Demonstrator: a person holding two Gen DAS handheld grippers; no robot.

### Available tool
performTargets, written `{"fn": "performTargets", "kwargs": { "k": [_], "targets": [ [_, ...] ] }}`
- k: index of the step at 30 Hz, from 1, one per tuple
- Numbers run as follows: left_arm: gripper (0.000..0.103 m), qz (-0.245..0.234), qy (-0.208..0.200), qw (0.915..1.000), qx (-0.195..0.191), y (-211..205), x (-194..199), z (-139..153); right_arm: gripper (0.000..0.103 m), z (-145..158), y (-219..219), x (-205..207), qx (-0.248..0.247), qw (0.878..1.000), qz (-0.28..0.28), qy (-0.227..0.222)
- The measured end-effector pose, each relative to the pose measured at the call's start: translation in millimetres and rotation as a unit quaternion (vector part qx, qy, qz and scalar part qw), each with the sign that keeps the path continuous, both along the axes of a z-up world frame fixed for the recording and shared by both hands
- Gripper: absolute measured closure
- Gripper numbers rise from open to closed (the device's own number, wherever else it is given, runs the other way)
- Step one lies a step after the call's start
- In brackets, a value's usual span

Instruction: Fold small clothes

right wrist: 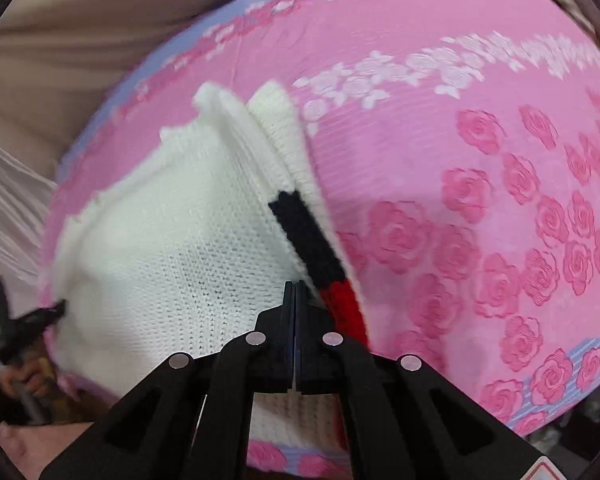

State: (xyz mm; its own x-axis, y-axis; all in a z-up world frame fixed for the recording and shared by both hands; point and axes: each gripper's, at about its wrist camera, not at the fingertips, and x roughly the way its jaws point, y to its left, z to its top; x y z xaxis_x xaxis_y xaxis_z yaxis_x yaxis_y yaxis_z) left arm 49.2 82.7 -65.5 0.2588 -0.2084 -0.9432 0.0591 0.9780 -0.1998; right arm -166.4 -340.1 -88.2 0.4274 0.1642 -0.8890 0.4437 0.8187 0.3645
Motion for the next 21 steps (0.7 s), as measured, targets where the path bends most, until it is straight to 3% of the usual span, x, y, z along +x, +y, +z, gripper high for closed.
{"fn": "performTargets", "kwargs": {
  "k": [1, 2, 3, 4, 6, 9, 10, 11, 12, 13, 17, 20, 21],
  "targets": [
    [0.087, 0.003, -0.011, 0.9999, -0.012, -5.9, 3.3, 7.7, 0.103, 5.0, -0.4, 1.1, -0.008, 1.0, -0.003, 0.0],
    [0.069, 0.003, -0.031, 0.9994, -0.014, -13.5, 8.1, 15.6, 0.101, 13.4, 4.8, 8.5, -0.032, 0.999, 0.001, 0.0],
    [0.053, 0.002, -0.046, 0.9989, -0.008, -19.9, 12.9, 22.1, 0.092, 22.2, 11.4, 17.8, -0.047, 0.999, 0.006, -0.009],
    [0.048, 0.001, -0.06, 0.9982, 0.002, -26.3, 19.9, 27.1, 0.088, 31.4, 17.7, 29.1, -0.059, 0.998, 0.009, -0.026],
    [0.04, -0.004, -0.073, 0.9971, 0.02, -42.4, 44.4, 29.3, 0.068, 42.6, 21.1, 51.4, -0.068, 0.996, 0.011, -0.053],
    [0.047, 0.0, -0.039, 0.9985, 0.04, -47.2, 75.7, -2.7, 0.046, 42.0, 18.5, 97.2, -0.098, 0.993, 0.01, -0.064],
    [0.063, 0.002, -0.023, 0.9988, 0.044, -46.9, 81.8, -14.3, 0.046, 32.6, 15.1, 111.9, -0.1, 0.994, 0.015, -0.052],
    [0.073, 0.006, -0.021, 0.9985, 0.05, -43.0, 80.7, -17.7, 0.05, 20.6, 12.4, 124.4, -0.095, 0.995, 0.022, -0.034],
    [0.082, 0.01, -0.031, 0.9984, 0.047, -40.9, 81.5, -13.5, 0.076, 10.5, 8.8, 130.0, -0.091, 0.995, 0.028, -0.017],
    [0.086, 0.012, -0.037, 0.9983, 0.044, -37.7, 81.1, -10.6, 0.095, 5.1, 9.5, 138.3, -0.092, 0.995, 0.036, -0.01],
    [0.09, 0.012, -0.036, 0.9982, 0.046, -32.2, 87.9, -20.9, 0.096, 34.0, -14.2, 124.8, -0.074, 0.994, -0.008, -0.076],
    [0.089, -0.003, -0.045, 0.996, 0.078, -44.2, 87.6, -19.8, 0.097, -4.6, -33.5, 130.5, -0.06, 0.998, -0.015, -0.02],
    [0.088, 0.0, -0.043, 0.9963, 0.074, -43.6, 86.2, -15.9, 0.095, -7.3, -33.5, 130.9, -0.061, 0.998, -0.013, -0.032]
  ]
}}
